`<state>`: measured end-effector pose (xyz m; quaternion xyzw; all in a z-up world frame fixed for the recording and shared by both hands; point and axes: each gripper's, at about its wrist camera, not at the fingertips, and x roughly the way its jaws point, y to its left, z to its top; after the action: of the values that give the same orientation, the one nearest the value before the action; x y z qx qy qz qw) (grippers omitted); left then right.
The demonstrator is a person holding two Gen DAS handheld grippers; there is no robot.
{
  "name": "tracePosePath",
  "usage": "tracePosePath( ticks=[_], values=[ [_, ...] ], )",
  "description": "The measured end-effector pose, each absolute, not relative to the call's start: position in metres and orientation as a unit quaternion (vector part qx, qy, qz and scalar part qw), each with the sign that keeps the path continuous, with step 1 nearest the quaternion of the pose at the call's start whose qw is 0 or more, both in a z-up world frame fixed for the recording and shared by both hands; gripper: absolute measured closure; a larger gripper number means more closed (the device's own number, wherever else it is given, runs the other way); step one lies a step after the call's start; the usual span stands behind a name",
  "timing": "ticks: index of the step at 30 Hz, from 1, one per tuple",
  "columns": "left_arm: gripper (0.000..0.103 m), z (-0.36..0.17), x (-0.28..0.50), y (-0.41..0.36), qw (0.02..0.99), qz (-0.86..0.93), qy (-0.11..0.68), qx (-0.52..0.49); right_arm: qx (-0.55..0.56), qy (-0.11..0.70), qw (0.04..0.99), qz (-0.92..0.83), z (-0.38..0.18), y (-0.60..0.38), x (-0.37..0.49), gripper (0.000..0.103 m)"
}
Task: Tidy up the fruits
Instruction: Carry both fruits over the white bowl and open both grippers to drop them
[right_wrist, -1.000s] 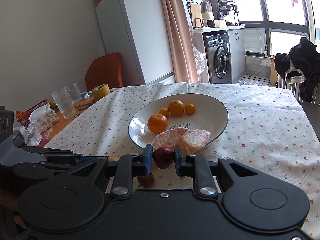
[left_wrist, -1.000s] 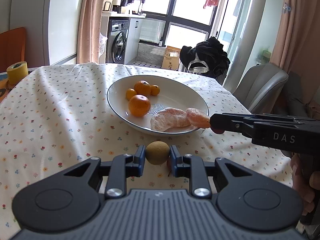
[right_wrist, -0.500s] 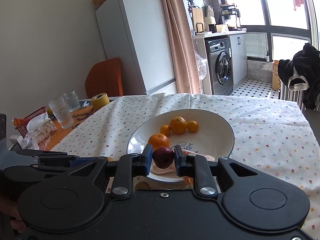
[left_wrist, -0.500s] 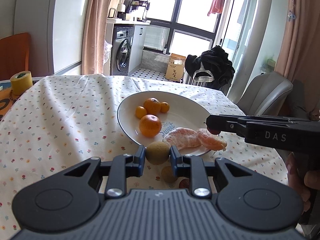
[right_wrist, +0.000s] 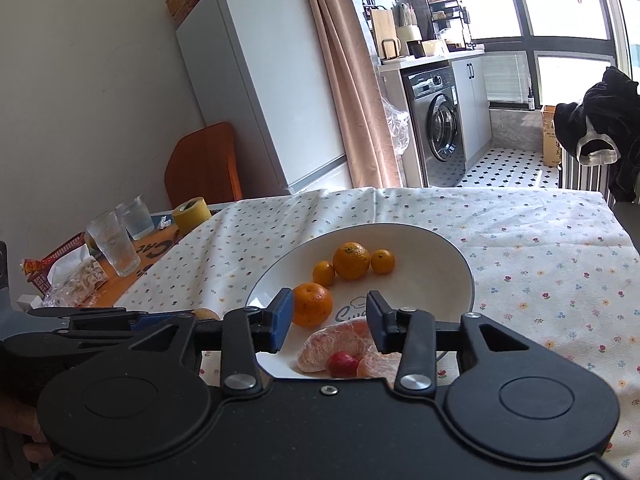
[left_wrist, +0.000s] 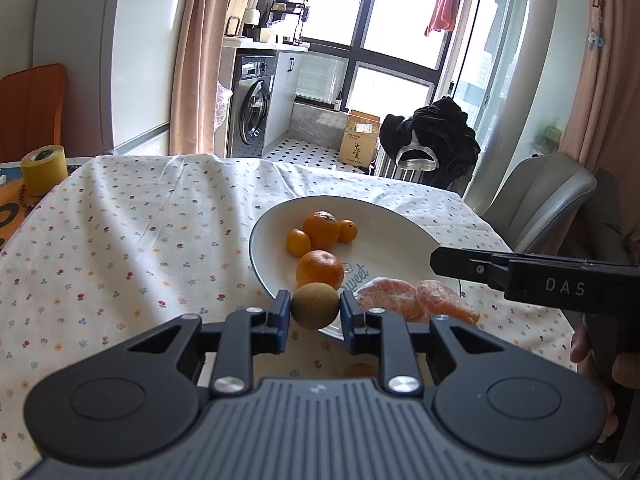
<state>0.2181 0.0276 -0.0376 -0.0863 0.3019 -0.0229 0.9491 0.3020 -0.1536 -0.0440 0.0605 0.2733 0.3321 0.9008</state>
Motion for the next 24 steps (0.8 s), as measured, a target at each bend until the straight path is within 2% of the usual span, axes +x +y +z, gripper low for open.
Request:
tracePosePath(
  ticks=[10,13,15,24],
  values=[
    [0.078,-0.041,0.237,0.015,0.948,-0.033,0.307,-0.078,0.074,0.280,0.903,0.318,-0.051,-0.170,0.306,0.062],
    [0.072,-0.041,0.240,0.011,0.951,-0.025,0.302,-0.068,0.074,0.282,0.903,0.315,-0.053,-0.174,0.307,0.061],
    [0.064,-0.040,0.240,0.010,0.952,-0.020,0.300,-0.063,0.075,0.284,0.903,0.313,-0.055,-0.177,0.307,0.061],
    [0.059,-0.043,0.227,0.018,0.948,-0.006,0.312,-0.068,0.079,0.291,0.901,0.311,-0.061,-0.183,0.303,0.060]
  ],
)
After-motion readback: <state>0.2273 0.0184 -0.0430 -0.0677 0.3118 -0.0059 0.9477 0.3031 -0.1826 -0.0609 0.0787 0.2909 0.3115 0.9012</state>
